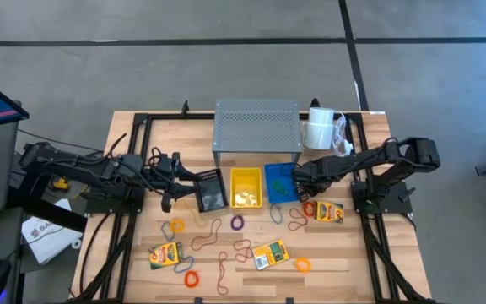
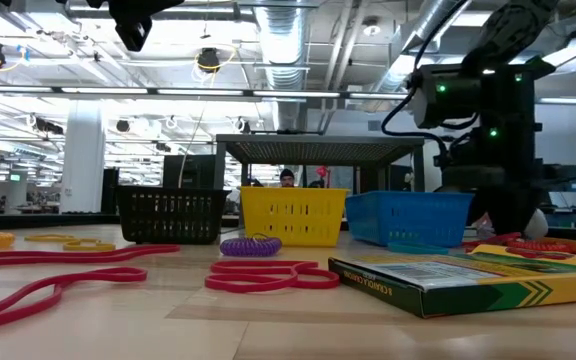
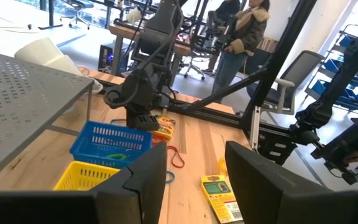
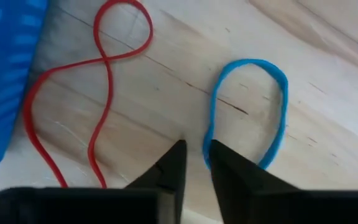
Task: Pick & Place Office Desk Supplies
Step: Put the blue rubber band into the yellow basket
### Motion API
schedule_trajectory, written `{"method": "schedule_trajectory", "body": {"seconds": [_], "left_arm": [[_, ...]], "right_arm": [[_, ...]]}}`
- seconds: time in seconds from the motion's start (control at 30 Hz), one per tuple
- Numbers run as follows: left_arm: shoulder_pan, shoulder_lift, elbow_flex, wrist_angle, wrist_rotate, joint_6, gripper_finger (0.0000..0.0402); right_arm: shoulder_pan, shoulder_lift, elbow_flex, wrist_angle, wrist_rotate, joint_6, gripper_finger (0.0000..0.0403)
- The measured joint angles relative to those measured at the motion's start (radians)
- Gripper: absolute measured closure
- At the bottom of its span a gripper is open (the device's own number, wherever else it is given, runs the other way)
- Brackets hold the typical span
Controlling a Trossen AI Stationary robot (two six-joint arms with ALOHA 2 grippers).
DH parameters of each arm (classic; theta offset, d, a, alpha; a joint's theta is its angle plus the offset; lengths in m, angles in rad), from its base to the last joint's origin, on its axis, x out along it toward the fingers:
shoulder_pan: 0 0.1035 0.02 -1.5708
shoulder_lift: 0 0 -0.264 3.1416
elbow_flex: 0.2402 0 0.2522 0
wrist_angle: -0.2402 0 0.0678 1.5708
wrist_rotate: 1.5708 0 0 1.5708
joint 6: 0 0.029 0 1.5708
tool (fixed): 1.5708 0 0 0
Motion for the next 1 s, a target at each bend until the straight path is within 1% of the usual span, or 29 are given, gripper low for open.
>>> {"method": "schedule_trajectory", "body": {"seconds": [0.07,0.1,0.23,0.53,0.67,0.8,0.9,1.0], "left_arm": [[0.0,0.0,0.0,0.0,0.0,0.0,0.0243],[0.0,0.0,0.0,0.0,0.0,0.0,0.0243],[0.0,0.0,0.0,-0.001,0.0,0.0,0.0243],[0.0,0.0,0.0,-0.001,0.001,0.0,0.0243],[0.0,0.0,0.0,-0.001,0.001,0.0,0.0243],[0.0,0.0,0.0,-0.001,0.001,0.0,0.0243],[0.0,0.0,0.0,-0.001,0.001,0.0,0.0243],[0.0,0.0,0.0,0.001,0.001,0.0,0.0243]], "right_arm": [[-0.001,0.0,-0.001,0.0,0.004,-0.002,0.0386],[-0.001,0.0,-0.001,-0.002,0.006,-0.007,0.0394],[-0.002,-0.001,-0.002,-0.009,0.012,-0.01,0.0398],[-0.003,-0.002,0.001,-0.017,-0.011,-0.01,0.0401],[0.004,-0.002,0.029,-0.078,-0.017,-0.013,0.0402],[0.005,-0.053,0.047,-0.114,-0.02,-0.026,0.0402],[0.005,-0.137,0.053,-0.115,-0.02,-0.022,0.0403],[0.005,-0.233,0.052,-0.155,-0.012,0.0,0.0403]]}}
